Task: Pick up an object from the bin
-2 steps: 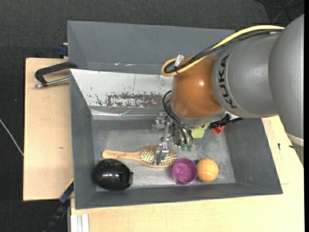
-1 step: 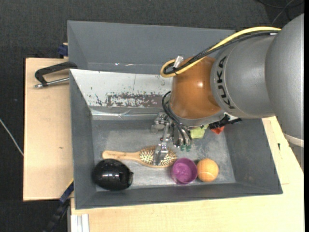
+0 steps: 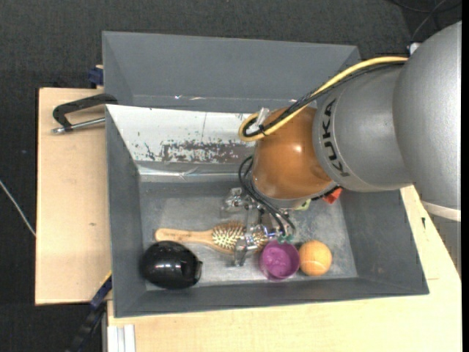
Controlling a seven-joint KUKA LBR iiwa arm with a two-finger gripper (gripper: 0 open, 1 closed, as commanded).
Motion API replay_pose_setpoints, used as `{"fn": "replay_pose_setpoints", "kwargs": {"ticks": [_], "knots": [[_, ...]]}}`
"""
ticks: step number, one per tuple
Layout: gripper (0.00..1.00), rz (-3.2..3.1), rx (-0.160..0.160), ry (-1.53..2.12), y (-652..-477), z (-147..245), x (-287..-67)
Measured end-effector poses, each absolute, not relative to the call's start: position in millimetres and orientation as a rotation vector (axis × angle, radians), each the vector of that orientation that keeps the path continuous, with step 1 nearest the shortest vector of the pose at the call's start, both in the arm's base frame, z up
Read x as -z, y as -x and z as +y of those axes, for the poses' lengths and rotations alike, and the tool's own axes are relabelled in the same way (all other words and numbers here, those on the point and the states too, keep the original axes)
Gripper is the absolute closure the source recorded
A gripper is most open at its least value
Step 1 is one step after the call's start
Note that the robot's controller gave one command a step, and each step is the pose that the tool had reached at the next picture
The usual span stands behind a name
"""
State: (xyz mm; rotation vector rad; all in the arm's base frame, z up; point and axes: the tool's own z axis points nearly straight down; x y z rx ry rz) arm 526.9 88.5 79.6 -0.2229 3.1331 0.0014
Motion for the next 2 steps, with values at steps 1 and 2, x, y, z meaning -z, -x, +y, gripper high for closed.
{"fn": "replay_pose_setpoints", "kwargs": {"ticks": [1, 2], "knots": [[1.00, 3.118, 0.000, 0.284, -527.3, 95.6, -73.7], [1.00, 3.118, 0.000, 0.284, -527.3, 95.6, -73.7]]}}
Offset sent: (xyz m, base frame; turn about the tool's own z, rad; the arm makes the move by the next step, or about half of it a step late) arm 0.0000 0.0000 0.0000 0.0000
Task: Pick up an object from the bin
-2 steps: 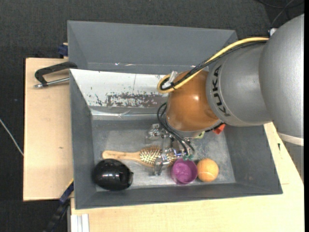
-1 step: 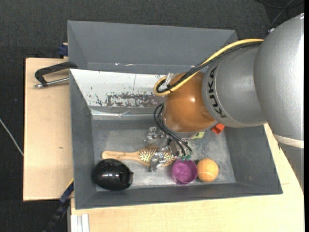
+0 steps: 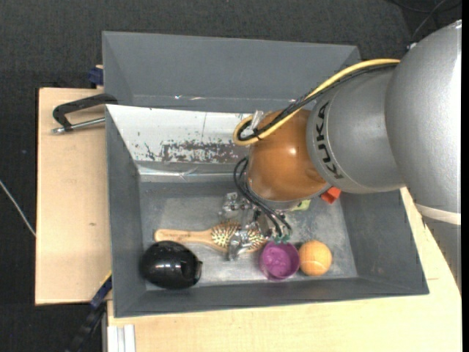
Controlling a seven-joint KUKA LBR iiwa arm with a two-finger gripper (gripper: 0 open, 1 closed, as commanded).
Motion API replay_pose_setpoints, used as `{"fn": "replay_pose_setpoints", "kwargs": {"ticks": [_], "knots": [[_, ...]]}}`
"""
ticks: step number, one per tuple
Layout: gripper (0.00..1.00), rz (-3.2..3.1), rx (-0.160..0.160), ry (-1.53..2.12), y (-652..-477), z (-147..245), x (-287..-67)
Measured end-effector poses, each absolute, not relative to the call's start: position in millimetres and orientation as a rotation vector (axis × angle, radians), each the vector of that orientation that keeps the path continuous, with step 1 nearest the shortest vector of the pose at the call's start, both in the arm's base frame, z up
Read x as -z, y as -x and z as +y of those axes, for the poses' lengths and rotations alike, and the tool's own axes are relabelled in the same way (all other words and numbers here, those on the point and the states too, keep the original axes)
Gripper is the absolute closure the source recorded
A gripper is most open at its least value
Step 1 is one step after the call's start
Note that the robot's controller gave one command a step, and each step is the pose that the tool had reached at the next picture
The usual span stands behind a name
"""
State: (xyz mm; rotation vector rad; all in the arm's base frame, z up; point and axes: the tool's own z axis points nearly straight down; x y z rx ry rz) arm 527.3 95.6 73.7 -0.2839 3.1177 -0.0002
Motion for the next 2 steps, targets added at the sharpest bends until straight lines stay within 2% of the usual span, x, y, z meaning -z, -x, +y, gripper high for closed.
{"fn": "replay_pose_setpoints", "kwargs": {"ticks": [2], "knots": [[1.00, 3.126, -0.001, 0.285, -525.3, 96.1, -88.1]]}}
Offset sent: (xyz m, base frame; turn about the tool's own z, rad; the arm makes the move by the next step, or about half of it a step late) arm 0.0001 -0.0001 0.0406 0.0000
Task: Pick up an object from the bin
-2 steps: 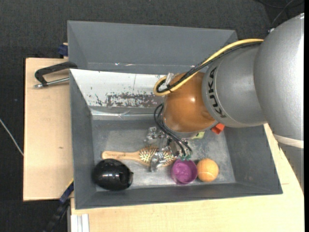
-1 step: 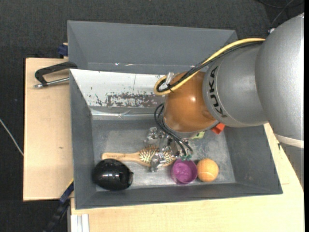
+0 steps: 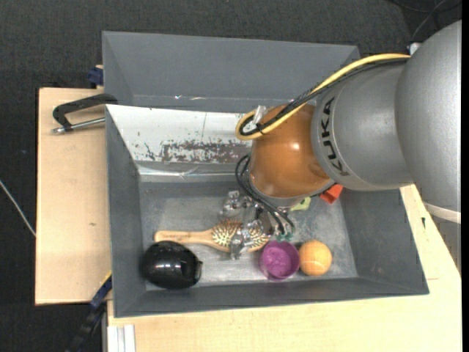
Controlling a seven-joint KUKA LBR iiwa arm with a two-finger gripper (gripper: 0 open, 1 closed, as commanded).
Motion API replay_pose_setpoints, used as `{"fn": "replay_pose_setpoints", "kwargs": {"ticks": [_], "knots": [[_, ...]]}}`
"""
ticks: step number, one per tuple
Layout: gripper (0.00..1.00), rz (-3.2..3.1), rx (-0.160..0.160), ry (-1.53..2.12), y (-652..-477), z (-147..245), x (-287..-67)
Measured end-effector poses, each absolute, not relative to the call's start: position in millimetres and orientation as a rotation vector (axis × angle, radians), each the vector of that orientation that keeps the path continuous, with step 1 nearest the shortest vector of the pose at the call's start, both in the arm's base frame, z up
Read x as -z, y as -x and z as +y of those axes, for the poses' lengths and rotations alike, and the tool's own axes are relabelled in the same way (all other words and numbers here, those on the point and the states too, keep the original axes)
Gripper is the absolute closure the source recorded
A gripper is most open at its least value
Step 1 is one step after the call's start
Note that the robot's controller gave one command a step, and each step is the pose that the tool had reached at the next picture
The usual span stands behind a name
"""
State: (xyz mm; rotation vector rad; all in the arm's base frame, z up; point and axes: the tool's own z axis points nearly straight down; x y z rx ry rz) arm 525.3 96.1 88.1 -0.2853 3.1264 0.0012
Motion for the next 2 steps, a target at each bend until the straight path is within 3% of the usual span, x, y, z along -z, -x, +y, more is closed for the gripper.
{"fn": "replay_pose_setpoints", "kwargs": {"ticks": [2], "knots": [[1.00, 3.125, -0.002, 0.286, -526.2, 96.7, -105.3]]}}
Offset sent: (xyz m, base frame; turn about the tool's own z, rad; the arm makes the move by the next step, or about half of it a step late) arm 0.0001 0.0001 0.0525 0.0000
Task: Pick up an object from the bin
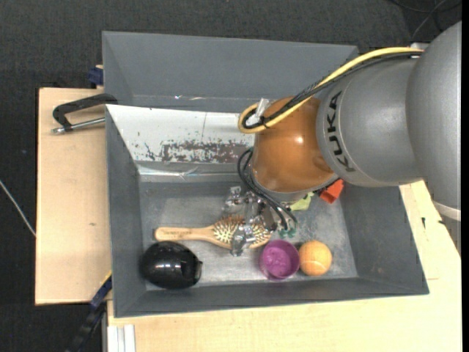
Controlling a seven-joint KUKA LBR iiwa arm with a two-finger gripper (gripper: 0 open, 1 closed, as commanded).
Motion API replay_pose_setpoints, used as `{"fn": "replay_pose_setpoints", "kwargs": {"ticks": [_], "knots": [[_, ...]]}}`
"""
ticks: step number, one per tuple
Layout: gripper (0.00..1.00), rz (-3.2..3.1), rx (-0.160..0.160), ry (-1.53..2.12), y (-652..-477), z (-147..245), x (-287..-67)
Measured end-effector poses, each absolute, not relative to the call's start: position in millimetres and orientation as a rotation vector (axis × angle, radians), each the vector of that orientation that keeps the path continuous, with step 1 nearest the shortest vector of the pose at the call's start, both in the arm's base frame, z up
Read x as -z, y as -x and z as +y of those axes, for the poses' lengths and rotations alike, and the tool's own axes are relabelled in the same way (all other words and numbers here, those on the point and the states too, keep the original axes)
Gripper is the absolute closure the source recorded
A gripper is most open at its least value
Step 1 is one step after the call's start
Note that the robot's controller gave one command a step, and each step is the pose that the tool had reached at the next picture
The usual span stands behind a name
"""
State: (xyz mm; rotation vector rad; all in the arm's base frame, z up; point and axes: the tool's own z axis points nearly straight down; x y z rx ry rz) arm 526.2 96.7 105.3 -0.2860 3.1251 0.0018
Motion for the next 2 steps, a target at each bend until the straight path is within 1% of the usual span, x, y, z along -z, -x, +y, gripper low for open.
{"fn": "replay_pose_setpoints", "kwargs": {"ticks": [2], "knots": [[1.00, 3.125, -0.002, 0.286, -525.9, 96.8, -131.0]]}}
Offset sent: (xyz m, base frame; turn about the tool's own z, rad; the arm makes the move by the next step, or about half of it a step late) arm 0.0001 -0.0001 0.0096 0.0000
